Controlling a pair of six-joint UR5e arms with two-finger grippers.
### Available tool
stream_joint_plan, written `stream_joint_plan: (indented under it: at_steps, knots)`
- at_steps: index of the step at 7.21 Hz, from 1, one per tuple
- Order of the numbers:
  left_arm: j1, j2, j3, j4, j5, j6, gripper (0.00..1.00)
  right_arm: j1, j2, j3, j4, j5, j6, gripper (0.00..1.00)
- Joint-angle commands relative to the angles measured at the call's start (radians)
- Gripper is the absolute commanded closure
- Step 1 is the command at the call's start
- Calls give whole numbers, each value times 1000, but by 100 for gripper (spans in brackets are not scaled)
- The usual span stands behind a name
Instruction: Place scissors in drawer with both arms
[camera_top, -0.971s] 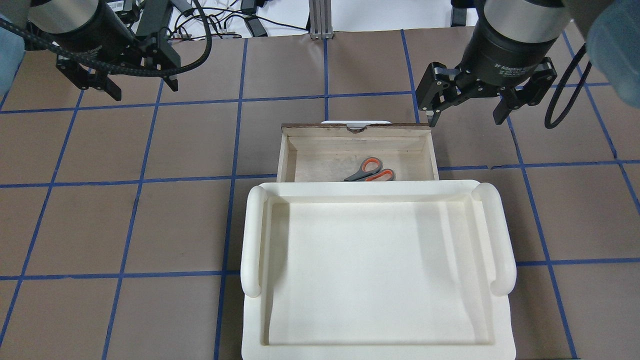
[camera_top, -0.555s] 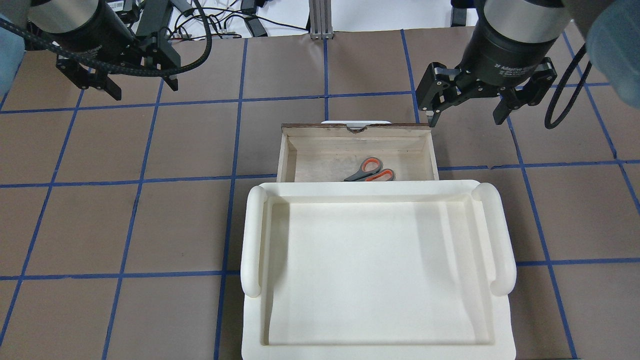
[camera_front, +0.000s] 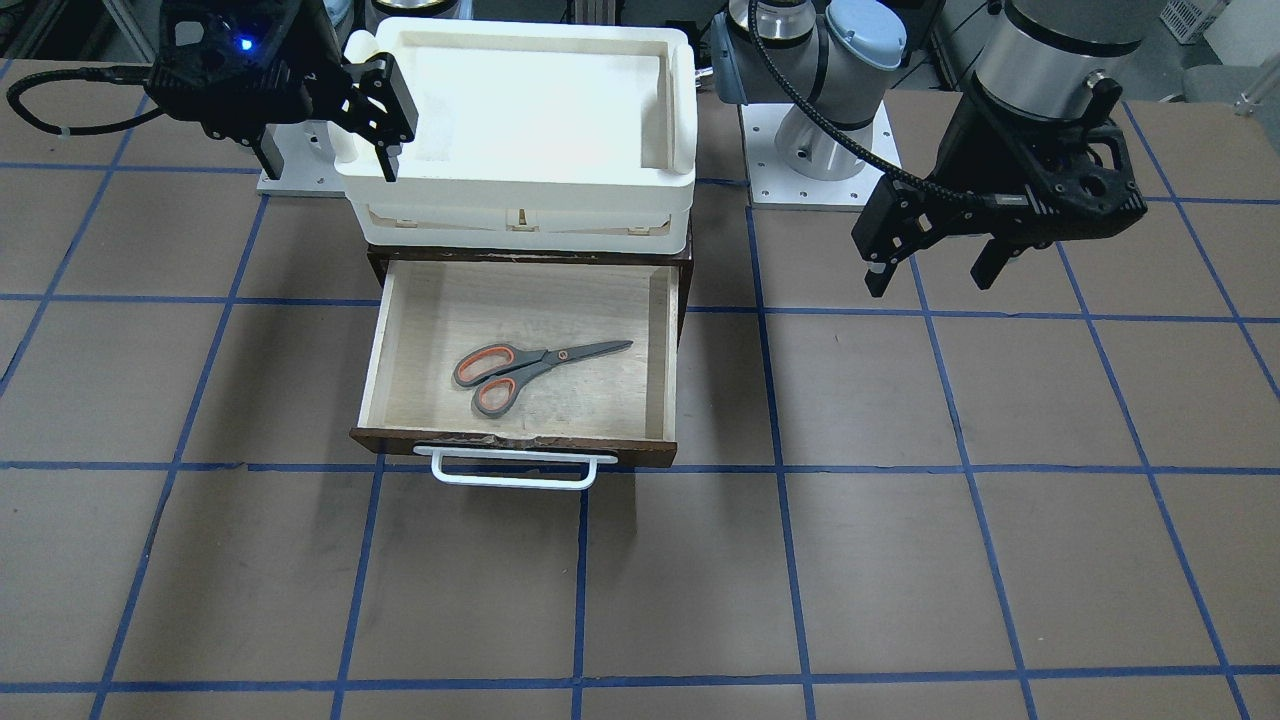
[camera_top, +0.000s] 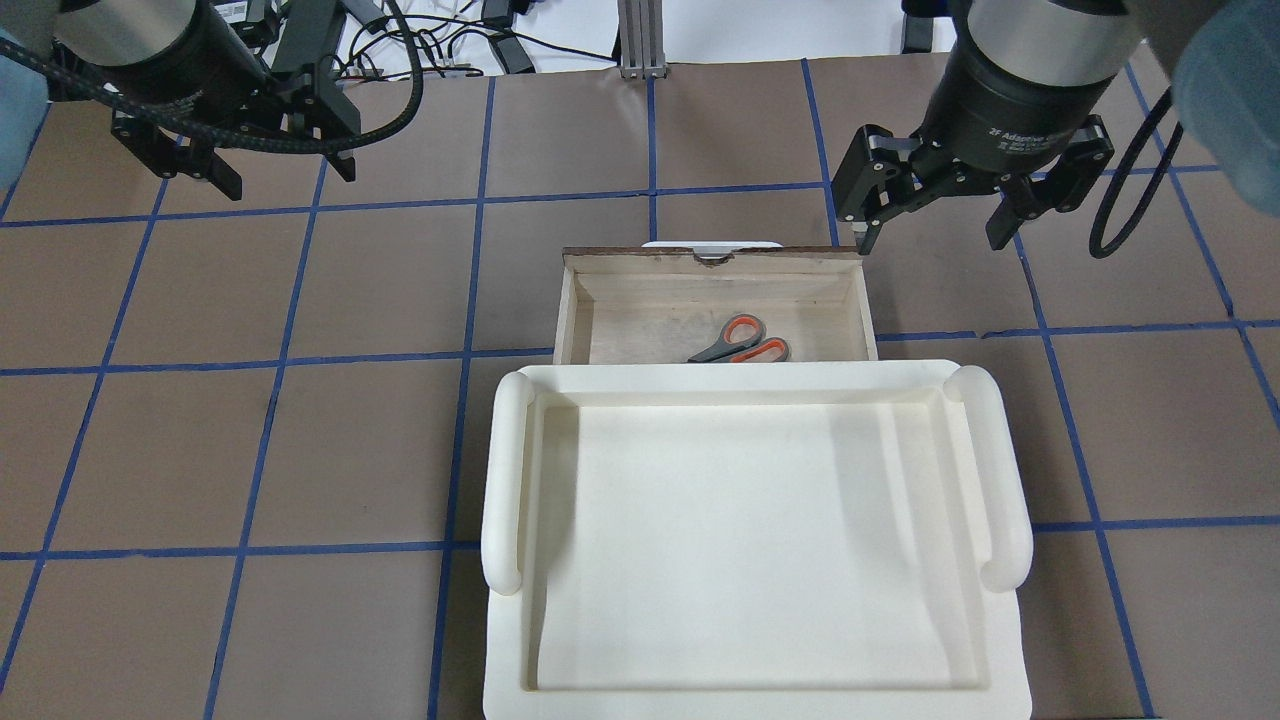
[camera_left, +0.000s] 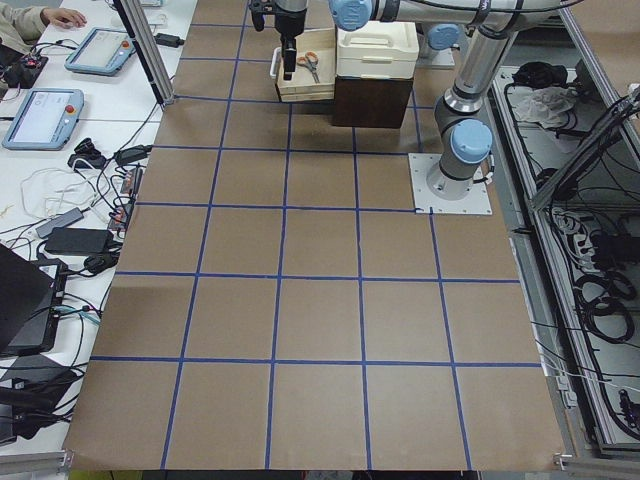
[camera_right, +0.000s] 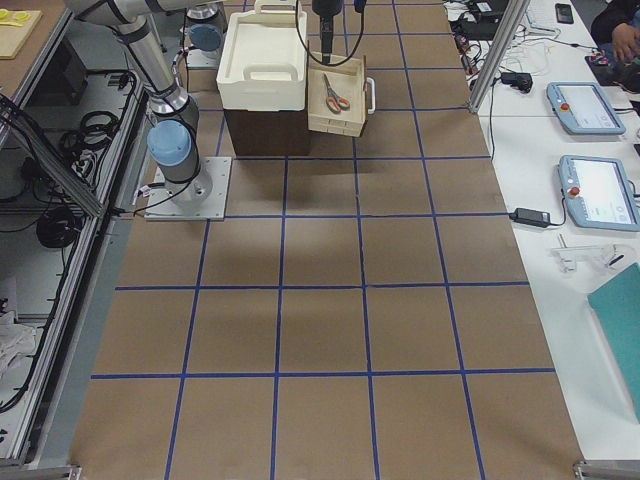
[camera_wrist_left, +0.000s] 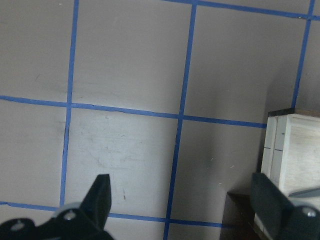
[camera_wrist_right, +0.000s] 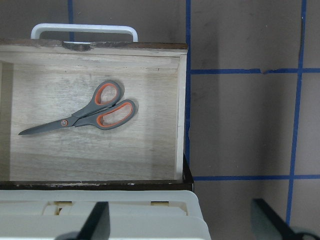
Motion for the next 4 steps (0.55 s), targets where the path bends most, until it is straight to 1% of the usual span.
stream_joint_plan:
  at_steps: [1,4]
  knots:
    - [1,1,0,0,0,3,0,0,0,0,1,0,0,0]
    - [-1,-2,0,6,0,4,0,2,0,2,1,0,0,0]
